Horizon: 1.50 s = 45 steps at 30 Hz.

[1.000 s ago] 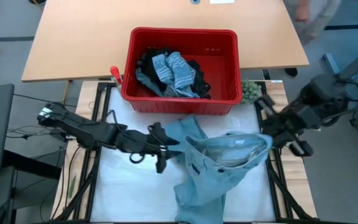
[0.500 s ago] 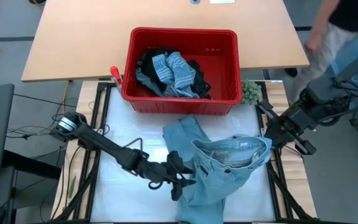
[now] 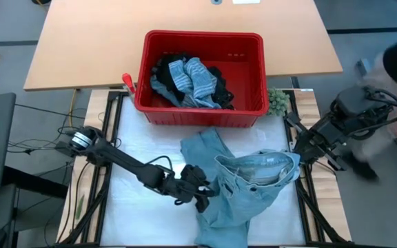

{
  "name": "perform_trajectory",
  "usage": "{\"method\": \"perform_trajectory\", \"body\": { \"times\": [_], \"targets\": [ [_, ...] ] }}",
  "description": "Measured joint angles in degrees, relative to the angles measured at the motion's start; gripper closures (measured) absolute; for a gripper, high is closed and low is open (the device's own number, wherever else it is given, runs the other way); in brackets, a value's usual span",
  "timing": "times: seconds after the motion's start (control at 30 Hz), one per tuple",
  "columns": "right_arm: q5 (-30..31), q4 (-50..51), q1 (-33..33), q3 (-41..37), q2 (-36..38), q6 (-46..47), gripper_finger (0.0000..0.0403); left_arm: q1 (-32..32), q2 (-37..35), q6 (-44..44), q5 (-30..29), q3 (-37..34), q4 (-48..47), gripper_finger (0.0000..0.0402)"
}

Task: Fold Laundry from Bin
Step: Fold the light blue pants

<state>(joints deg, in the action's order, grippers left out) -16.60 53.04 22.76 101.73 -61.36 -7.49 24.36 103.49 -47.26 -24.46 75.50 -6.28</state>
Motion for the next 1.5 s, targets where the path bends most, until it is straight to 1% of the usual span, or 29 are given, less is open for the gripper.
{"method": "perform_trajectory", "body": {
  "times": [0.1, 0.17, 0.27, 0.37, 0.5, 0.63, 0.87, 1.03, 1.1, 1.2, 1.27, 1.33, 1.4, 1.47, 1.5],
  "targets": [
    [0.0, 0.1, 0.0, 0.0, 0.0, 0.0, 0.0363, -0.1, -2.0, 1.0, -0.4, 0.0, -1.1, 0.0215],
    [0.0, 0.1, 0.0, 0.0, 0.0, -0.7, 0.0363, -0.5, -2.3, 2.6, -2.2, 0.0, -1.0, 0.0215],
    [0.0, 0.1, 0.0, 0.0, 0.0, -1.8, 0.0363, -1.9, -2.3, 4.8, -3.4, 0.0, 1.1, 0.0215],
    [0.0, 0.1, 0.0, 0.0, 0.0, -1.8, 0.0363, -4.3, -2.2, 7.1, 0.0, 0.0, 1.3, 0.0215],
    [0.0, 0.2, 0.0, 0.0, 0.0, -1.9, 0.0363, -6.9, -2.5, 11.7, 2.7, 0.0, 2.4, 0.0217],
    [0.0, 0.2, 0.0, 0.0, 0.0, -2.0, 0.0363, -8.4, -2.7, 14.1, 8.5, 0.1, 2.8, 0.0218],
    [0.0, 0.3, 0.0, 0.0, -0.1, -1.4, 0.0362, -10.5, -2.1, 16.5, 9.7, 0.0, 2.9, 0.0219],
    [0.2, 0.3, 0.0, 0.0, -0.1, -2.2, 0.0362, -12.0, -2.1, 17.3, 12.3, 0.0, 3.1, 0.0219],
    [0.2, 0.3, 0.0, 0.0, -0.1, -3.0, 0.0362, -12.8, -2.1, 16.8, 12.8, -1.2, 4.9, 0.0219],
    [0.2, 0.3, -0.1, 0.0, -0.1, -3.5, 0.0362, -14.1, -2.1, 15.3, 16.5, -4.5, 12.6, 0.0221],
    [0.2, 0.3, 0.0, 0.0, -0.1, -3.5, 0.0362, -14.7, -2.1, 14.6, 18.5, -6.5, 19.8, 0.0235],
    [0.3, 0.3, 0.0, 0.0, -0.1, -3.7, 0.0362, -15.0, -2.1, 14.0, 19.1, -8.4, 25.9, 0.0266],
    [0.9, 0.3, 0.0, 0.0, -0.1, -3.7, 0.0362, -15.2, -2.1, 14.0, 19.7, -9.3, 29.9, 0.0314],
    [2.5, 0.2, 0.0, 0.0, -0.1, -3.7, 0.0362, -15.4, -2.1, 14.2, 21.7, -9.3, 33.6, 0.0370],
    [3.5, 0.2, 0.0, 0.0, -0.1, -3.7, 0.0362, -15.4, -2.2, 14.3, 22.9, -9.3, 35.3, 0.0384]
  ]
}}
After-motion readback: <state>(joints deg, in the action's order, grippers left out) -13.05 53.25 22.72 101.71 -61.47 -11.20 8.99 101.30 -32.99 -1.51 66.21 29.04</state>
